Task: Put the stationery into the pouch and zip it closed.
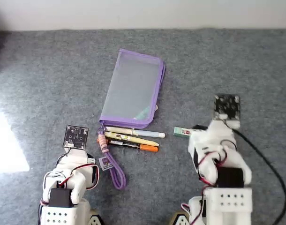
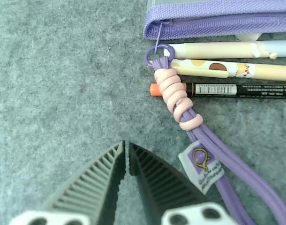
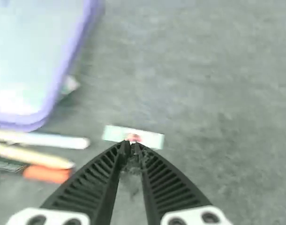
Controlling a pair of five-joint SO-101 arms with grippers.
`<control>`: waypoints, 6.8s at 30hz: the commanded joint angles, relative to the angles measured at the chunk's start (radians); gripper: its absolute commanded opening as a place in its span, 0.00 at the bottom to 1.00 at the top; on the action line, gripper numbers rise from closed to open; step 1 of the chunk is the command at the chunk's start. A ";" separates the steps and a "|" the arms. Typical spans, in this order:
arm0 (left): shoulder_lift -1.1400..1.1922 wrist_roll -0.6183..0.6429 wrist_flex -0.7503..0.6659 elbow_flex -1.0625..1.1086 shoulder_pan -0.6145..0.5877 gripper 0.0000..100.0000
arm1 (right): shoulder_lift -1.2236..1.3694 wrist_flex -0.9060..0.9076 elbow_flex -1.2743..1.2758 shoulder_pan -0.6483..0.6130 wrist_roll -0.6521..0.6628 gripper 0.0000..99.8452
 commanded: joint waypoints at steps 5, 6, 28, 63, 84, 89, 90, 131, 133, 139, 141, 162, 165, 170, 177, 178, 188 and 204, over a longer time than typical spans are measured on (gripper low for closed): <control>0.000 -0.005 -0.023 -0.008 0.008 0.01 | 0.418 0.140 -0.387 -0.259 -0.110 0.01; 0.000 -0.005 -0.023 -0.008 0.008 0.01 | 0.460 0.137 -0.404 -0.280 -0.114 0.02; 0.000 -0.005 -0.023 -0.008 0.008 0.01 | 0.938 -0.159 -0.624 -0.657 -0.456 0.29; 0.000 -0.005 -0.023 -0.008 0.008 0.01 | 1.242 -0.211 -0.738 -0.845 -0.462 0.29; 0.000 -0.005 -0.023 -0.008 0.008 0.01 | 1.454 -0.236 -0.787 -0.806 -0.463 0.29; 0.000 -0.005 -0.023 -0.008 0.008 0.01 | 1.454 -0.110 -0.789 -0.733 -0.459 0.29; 0.000 -0.005 -0.023 -0.008 0.008 0.01 | 1.454 -0.079 -0.789 -0.720 -0.459 0.29; 0.000 -0.005 -0.023 -0.008 0.008 0.01 | 1.372 -0.031 -0.787 -0.725 -0.345 0.28; 0.000 -0.005 -0.023 -0.008 0.008 0.01 | 1.371 -0.042 -0.787 -0.723 -0.344 0.24; 0.000 -0.005 -0.023 -0.008 0.008 0.01 | 1.363 -0.039 -0.787 -0.723 -0.342 0.09; 0.000 -0.005 -0.023 -0.008 0.008 0.01 | 1.363 -0.035 -0.787 -0.722 -0.342 0.09; 0.000 -0.005 -0.023 -0.008 0.008 0.01 | 1.259 0.142 -0.790 -0.630 -0.216 0.01; 0.000 -0.005 -0.023 -0.008 0.008 0.01 | 1.182 0.203 -0.790 -0.633 -0.213 0.01; 0.000 -0.005 -0.023 -0.008 0.008 0.01 | 1.059 0.259 -0.786 -0.630 -0.213 0.01; 0.000 -0.005 -0.023 -0.008 0.008 0.01 | 0.951 0.302 -0.786 -0.634 -0.219 0.01; 0.000 -0.005 -0.023 -0.008 0.008 0.01 | 0.941 0.303 -0.786 -0.633 -0.219 0.01; 0.000 -0.005 -0.023 -0.008 0.008 0.01 | 0.776 0.300 -0.789 -0.630 -0.264 0.01; 0.000 -0.005 -0.034 -0.133 0.078 0.02 | 0.598 0.354 -0.784 -0.627 -0.281 0.01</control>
